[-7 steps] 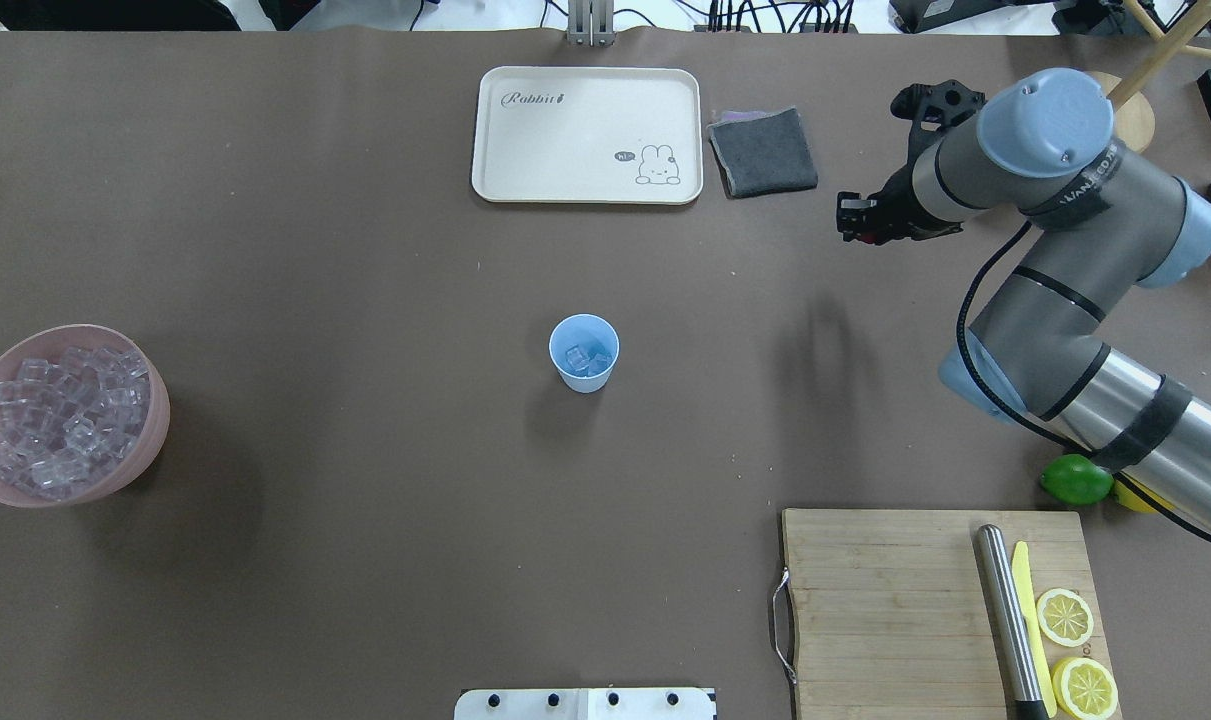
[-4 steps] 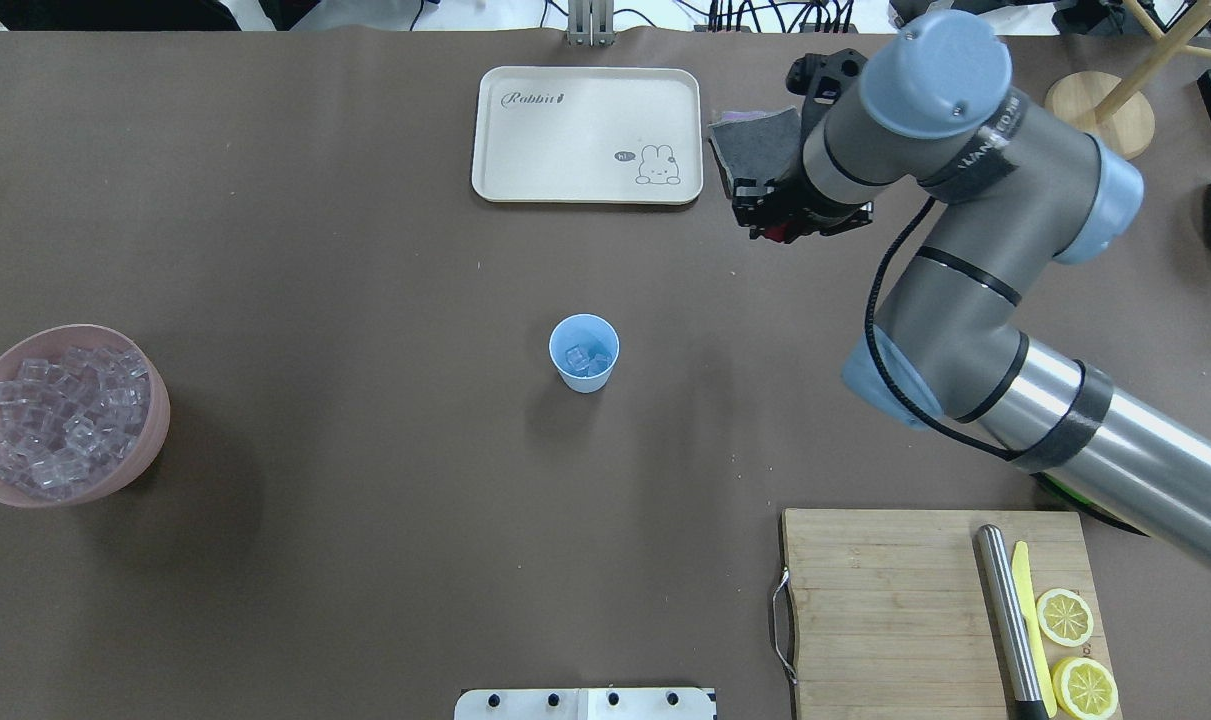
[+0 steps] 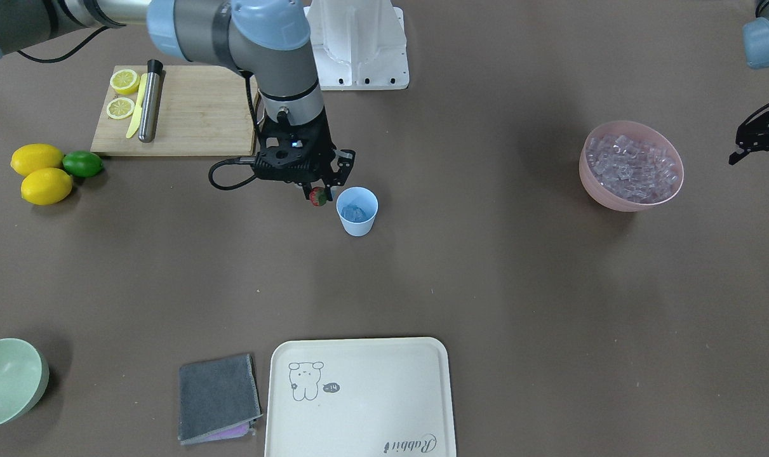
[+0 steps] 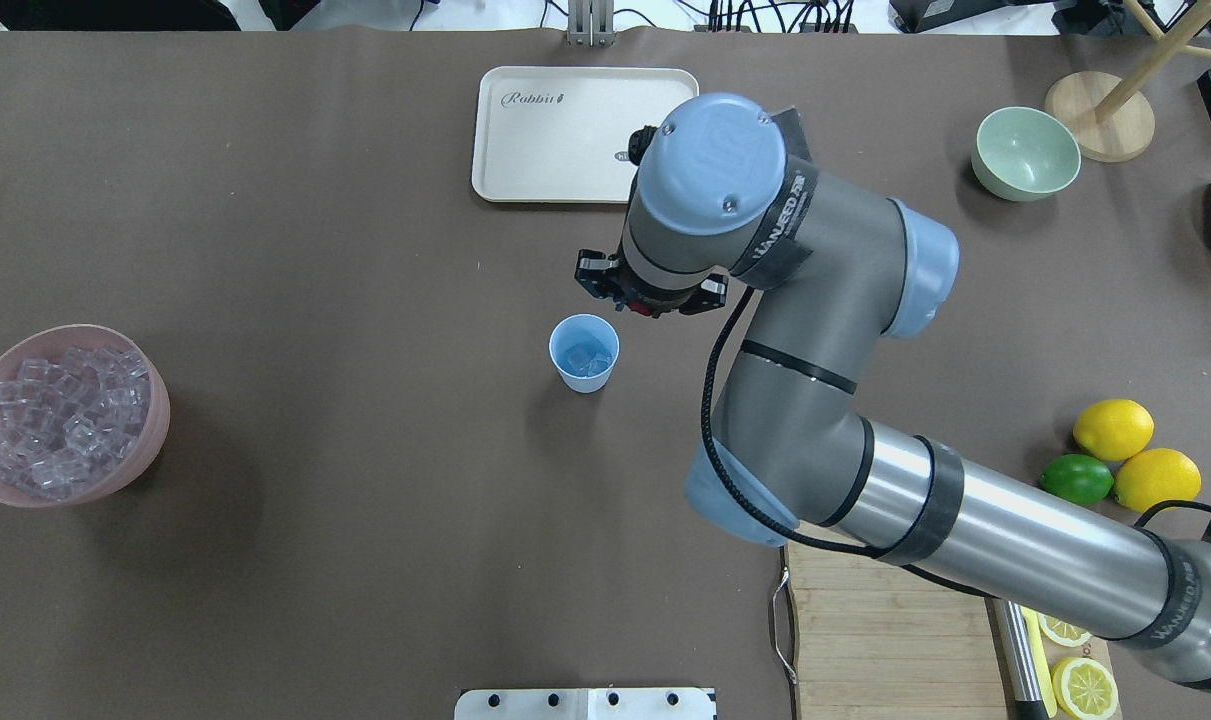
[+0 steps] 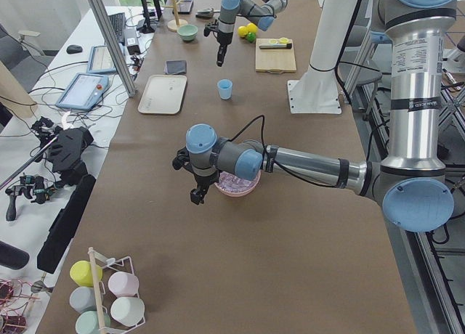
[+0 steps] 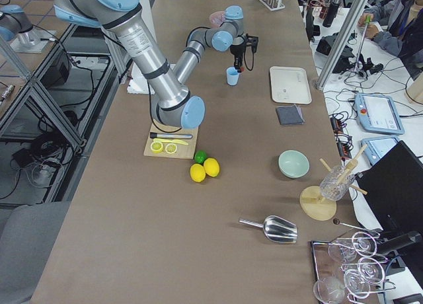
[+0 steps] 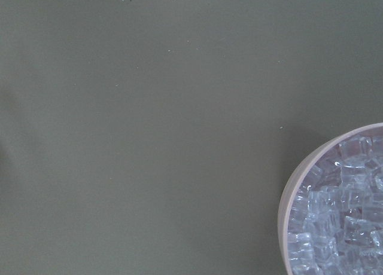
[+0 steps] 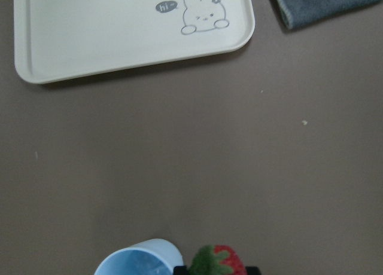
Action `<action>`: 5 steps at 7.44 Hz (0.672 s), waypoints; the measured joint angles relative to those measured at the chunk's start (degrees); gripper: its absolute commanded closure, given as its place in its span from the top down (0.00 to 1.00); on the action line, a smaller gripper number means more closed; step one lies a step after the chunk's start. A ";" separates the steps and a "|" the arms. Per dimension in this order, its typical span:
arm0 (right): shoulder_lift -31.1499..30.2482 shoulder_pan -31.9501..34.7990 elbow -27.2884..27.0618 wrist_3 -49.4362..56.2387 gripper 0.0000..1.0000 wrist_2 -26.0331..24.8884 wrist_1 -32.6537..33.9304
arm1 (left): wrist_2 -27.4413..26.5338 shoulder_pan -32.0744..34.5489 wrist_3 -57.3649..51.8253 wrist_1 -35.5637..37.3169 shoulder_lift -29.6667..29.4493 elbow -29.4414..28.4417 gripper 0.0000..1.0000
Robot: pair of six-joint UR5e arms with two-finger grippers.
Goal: Put ice and strawberries in cup
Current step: 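Carry the strawberry with the right gripper over the blue cup, then open the right gripper to drop the strawberry into the cup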
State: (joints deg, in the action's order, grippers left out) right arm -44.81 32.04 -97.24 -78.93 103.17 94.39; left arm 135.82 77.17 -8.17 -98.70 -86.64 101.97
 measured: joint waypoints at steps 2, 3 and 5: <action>3.92 -2.22 5.13 -2.77 0.00 -2.68 0.07 | -0.03 0.00 0.00 0.00 0.09 0.03 0.99; 5.15 -2.64 7.00 -3.39 0.00 -3.41 0.02 | -0.01 0.00 0.00 0.00 0.12 0.06 0.99; 5.87 -3.72 8.26 -3.93 0.88 -3.91 -0.31 | 0.05 0.00 0.00 0.00 0.15 0.07 0.99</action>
State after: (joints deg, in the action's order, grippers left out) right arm -38.94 28.32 -88.97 -82.86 99.26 94.08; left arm 135.87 77.17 -8.17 -98.70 -86.49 102.04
